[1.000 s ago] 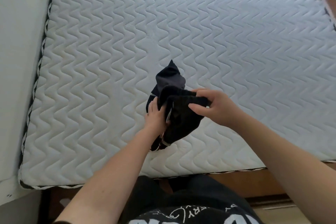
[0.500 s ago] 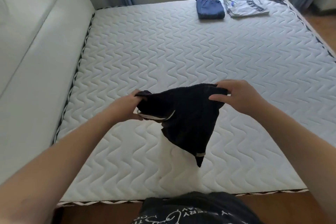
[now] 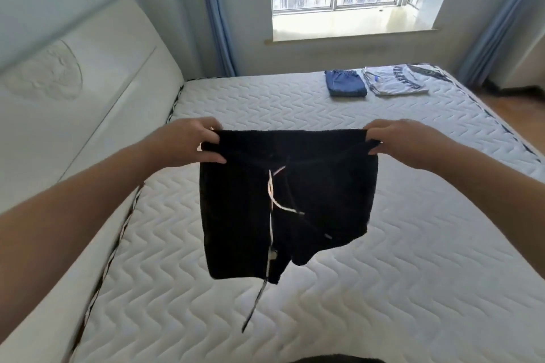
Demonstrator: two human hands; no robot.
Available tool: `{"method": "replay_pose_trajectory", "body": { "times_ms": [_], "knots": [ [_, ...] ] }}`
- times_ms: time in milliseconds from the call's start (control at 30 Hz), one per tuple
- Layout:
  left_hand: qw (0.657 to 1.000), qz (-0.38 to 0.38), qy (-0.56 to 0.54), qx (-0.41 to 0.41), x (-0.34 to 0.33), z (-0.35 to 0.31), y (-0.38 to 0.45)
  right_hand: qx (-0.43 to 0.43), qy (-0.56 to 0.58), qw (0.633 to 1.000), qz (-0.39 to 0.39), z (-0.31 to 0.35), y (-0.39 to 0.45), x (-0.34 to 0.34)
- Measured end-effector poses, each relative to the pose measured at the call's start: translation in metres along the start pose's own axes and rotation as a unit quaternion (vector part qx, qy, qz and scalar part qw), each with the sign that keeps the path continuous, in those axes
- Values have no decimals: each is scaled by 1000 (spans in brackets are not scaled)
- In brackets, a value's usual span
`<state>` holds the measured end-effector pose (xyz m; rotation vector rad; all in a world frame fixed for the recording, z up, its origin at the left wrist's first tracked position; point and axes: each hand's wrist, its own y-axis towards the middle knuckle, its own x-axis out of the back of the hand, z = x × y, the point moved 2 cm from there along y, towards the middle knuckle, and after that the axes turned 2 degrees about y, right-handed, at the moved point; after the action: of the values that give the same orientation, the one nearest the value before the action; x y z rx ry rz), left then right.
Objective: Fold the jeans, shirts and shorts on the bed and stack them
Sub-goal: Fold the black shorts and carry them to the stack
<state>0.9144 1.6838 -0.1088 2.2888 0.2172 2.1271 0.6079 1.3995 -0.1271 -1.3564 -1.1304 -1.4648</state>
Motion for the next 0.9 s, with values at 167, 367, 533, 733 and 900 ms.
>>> {"method": "replay_pose_trajectory", "body": {
  "times_ms": [167, 367, 533, 733, 900],
  "knots": [
    [996, -78, -41, -1, 37, 4, 7, 8, -49, 999, 19, 16, 15, 17],
    [994, -96, -44, 3, 60, 19, 5, 4, 23, 1000, -16, 24, 20, 26],
    [995, -93, -43, -8, 75, 30, -5, 24, 101, 994, -38, 29, 25, 51],
    [996, -84, -17, -9, 101, 39, -2, -7, 7, 1000, 3, 23, 44, 78],
    [997, -79, 8, 4, 115, 40, 2, -21, -51, 998, 12, 28, 50, 97]
  ]
}}
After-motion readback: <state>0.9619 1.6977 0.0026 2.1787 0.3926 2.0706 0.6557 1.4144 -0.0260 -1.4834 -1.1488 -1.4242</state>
